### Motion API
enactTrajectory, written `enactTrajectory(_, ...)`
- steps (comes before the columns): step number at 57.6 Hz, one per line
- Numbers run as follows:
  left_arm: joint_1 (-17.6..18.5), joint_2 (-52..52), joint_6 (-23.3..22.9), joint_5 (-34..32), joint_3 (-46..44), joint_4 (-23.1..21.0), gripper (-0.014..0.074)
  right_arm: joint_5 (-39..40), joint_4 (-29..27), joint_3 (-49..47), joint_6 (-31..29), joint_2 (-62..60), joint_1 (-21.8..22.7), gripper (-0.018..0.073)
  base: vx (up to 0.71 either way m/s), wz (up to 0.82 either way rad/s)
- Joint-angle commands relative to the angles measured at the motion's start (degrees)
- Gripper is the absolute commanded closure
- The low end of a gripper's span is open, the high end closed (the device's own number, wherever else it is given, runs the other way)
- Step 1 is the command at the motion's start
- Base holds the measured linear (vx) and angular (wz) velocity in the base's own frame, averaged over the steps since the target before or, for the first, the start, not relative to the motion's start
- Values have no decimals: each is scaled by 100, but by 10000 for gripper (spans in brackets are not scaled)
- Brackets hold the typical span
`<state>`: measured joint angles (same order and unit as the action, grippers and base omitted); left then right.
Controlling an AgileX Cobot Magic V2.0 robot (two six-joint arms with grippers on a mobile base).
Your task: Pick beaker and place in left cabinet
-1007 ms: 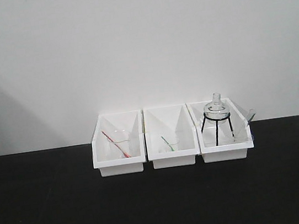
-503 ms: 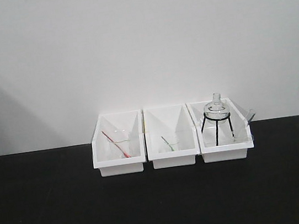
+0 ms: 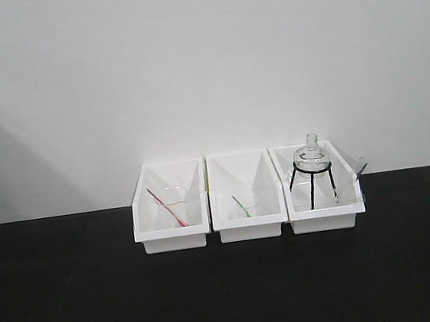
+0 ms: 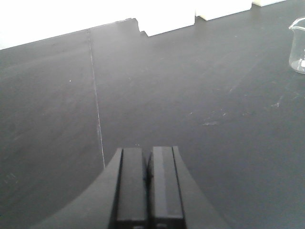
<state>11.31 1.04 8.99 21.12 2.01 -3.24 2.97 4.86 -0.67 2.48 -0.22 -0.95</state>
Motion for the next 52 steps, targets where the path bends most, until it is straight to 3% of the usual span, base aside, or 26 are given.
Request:
enactTrajectory(1, 32, 59, -7, -461, -107, -28, 603, 412, -3, -584, 190, 321, 37, 561, 0, 0)
enactTrajectory(12, 32, 59, -7, -461, -107, -28, 603, 382, -44, -1200, 346, 1290, 42, 550, 0, 0)
enactTrajectory(26, 32, 59, -7, -461, -107, -28, 603, 510, -44, -1210, 340, 2925, 42, 501, 0, 0)
enactTrajectory(39, 32, 59, -7, -461, -107, -28, 603, 1924, -39, -1210, 340, 4558, 42, 393, 0, 0)
enactTrajectory(52, 32, 59, -7, -461, -107, -28, 603, 3438, -39, -1216, 357, 6262, 42, 197, 0, 0)
